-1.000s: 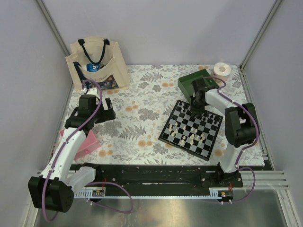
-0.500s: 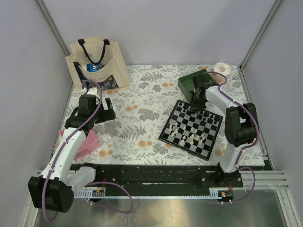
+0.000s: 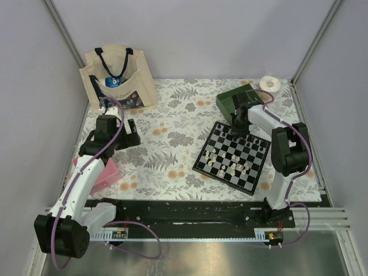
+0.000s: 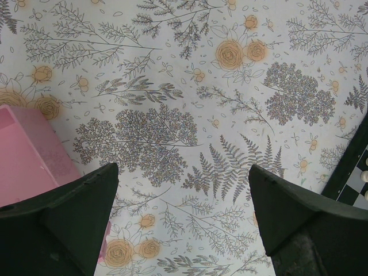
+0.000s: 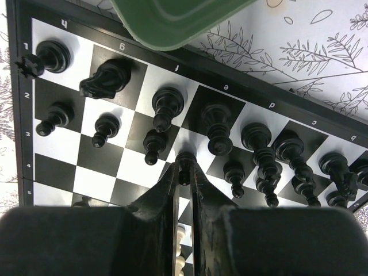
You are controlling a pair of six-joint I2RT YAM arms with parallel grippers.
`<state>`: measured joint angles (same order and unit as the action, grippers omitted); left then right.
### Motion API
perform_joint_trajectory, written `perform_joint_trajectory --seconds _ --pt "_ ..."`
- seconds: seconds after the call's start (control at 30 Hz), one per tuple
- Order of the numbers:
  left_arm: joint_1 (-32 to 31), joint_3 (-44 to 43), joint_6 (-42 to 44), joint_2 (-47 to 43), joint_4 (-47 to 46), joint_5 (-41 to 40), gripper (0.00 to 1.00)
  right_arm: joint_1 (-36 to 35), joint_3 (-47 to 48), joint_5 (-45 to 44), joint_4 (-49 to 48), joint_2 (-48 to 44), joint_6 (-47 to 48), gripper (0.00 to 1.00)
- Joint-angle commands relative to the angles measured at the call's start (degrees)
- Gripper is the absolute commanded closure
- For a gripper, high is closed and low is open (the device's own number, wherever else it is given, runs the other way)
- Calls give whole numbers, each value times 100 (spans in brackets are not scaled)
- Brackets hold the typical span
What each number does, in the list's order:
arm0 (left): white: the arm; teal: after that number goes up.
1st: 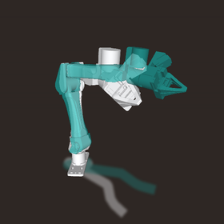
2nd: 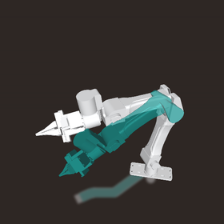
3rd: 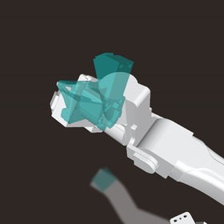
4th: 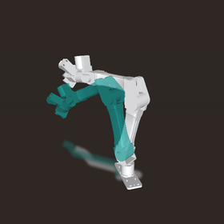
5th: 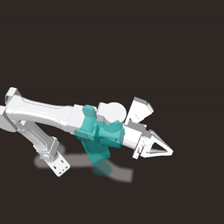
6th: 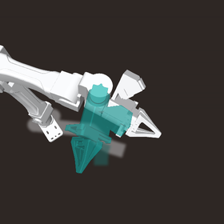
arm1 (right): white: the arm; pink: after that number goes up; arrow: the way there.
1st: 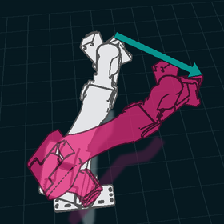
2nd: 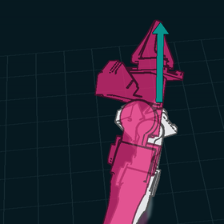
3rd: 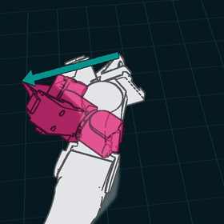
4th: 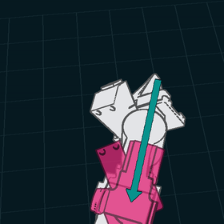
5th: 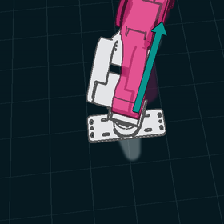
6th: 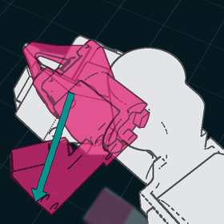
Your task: Set up the chess pieces on the board
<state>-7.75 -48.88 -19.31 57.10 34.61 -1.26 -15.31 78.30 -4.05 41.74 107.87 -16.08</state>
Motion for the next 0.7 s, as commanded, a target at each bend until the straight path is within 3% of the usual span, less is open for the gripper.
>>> perform_joint_trajectory --seconds 0.0,0.67 --pt "19 -236 41 -24 -130 99 1 37 -131 -201 -104 -109 -1 87" --pt "19 -245 41 -6 -139 99 1 142 -87 -140 -236 14 -45 86"
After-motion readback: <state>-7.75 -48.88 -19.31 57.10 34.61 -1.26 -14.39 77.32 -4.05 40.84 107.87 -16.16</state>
